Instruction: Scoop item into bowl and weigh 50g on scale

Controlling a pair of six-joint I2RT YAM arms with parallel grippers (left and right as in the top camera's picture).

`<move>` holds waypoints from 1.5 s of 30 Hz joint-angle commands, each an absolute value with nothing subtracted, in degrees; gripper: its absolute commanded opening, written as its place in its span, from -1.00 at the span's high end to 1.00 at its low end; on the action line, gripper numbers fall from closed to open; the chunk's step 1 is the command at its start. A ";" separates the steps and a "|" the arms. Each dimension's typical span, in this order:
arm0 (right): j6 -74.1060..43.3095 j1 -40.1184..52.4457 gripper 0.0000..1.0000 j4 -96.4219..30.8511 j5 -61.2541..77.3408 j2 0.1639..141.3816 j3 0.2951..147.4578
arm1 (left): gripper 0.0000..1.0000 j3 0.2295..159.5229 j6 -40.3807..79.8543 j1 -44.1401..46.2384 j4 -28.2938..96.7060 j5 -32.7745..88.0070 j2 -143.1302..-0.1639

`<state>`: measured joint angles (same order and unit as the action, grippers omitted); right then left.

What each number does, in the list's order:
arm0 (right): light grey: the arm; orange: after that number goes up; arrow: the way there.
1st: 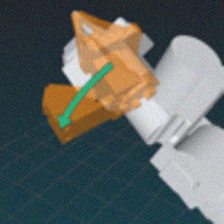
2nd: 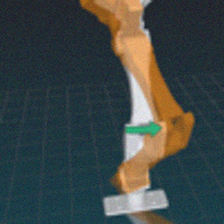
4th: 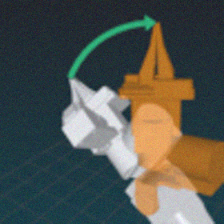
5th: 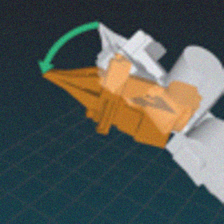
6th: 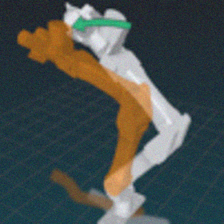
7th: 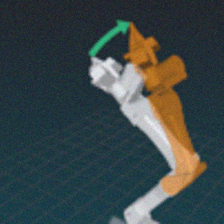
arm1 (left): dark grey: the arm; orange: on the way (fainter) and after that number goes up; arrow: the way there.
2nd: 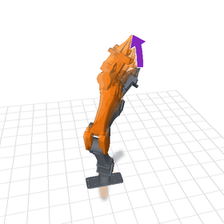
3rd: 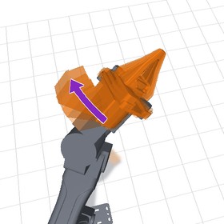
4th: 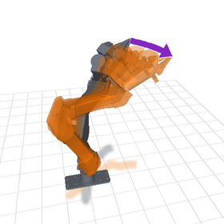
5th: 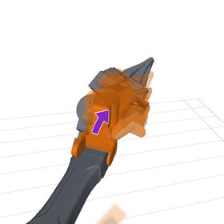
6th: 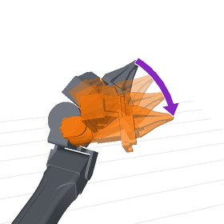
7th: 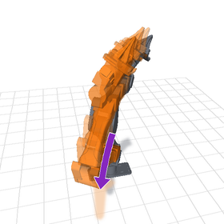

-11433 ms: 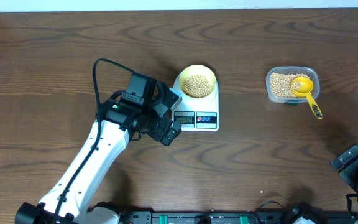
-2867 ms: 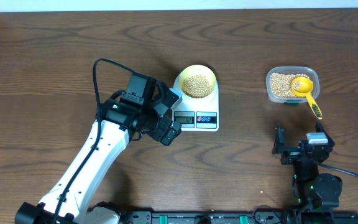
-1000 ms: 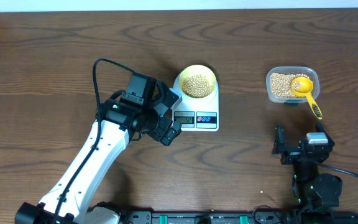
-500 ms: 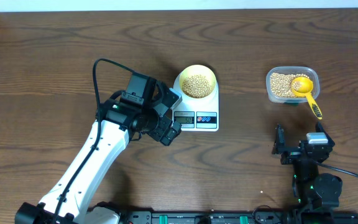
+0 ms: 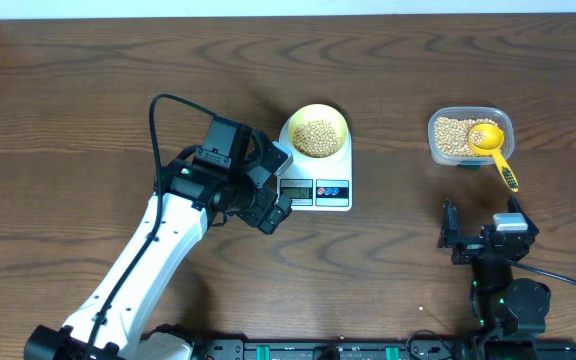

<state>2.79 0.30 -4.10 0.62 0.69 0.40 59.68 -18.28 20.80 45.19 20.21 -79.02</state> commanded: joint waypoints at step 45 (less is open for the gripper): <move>3.51 0.82 -0.98 -4.43 0.32 0.34 0.32 | -0.88 59.57 -7.35 15.75 16.10 3.46 -75.85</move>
